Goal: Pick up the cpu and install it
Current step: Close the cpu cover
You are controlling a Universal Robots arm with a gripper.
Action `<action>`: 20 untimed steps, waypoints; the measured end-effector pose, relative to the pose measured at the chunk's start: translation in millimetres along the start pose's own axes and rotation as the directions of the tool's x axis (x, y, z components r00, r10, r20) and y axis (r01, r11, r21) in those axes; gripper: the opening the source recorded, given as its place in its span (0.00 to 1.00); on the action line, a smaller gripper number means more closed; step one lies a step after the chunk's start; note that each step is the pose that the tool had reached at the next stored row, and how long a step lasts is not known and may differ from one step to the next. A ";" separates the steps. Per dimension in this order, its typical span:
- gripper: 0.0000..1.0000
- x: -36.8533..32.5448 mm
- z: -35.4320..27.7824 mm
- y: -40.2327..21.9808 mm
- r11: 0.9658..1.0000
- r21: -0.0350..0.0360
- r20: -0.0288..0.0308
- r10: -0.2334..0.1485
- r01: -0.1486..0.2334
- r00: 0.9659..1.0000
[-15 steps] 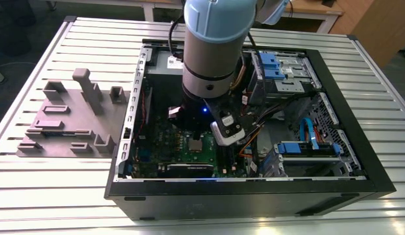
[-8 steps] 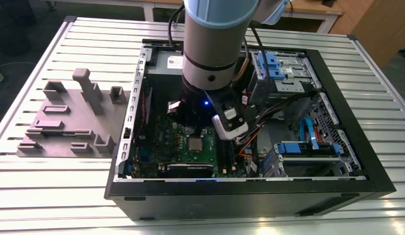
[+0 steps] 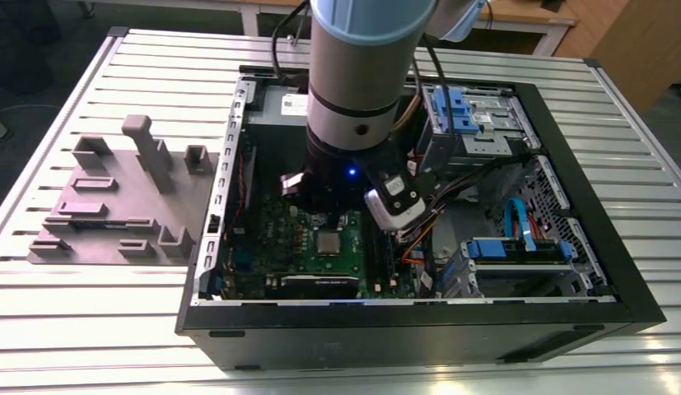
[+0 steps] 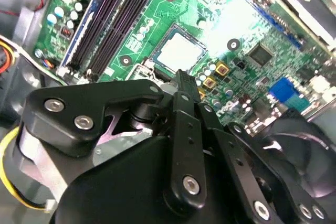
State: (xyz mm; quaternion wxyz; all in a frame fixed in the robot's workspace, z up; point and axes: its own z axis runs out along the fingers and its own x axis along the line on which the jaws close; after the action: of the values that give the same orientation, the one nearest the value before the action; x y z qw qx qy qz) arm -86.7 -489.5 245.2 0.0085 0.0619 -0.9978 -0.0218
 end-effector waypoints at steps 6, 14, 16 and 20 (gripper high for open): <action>0.10 0.0 0.1 0.0 0.994 0.001 -0.005 -0.109 0.109 0.994; 0.10 -0.1 1.1 0.0 0.968 0.002 -0.012 -0.252 0.252 0.968; 0.10 0.0 1.3 0.0 0.958 0.002 -0.013 -0.288 0.288 0.958; 0.10 -0.1 1.5 0.0 0.935 0.002 -0.017 -0.356 0.356 0.935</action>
State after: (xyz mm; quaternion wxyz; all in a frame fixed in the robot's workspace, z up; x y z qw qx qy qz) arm -86.7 -489.5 243.7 0.0123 0.2414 -0.9701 -0.0200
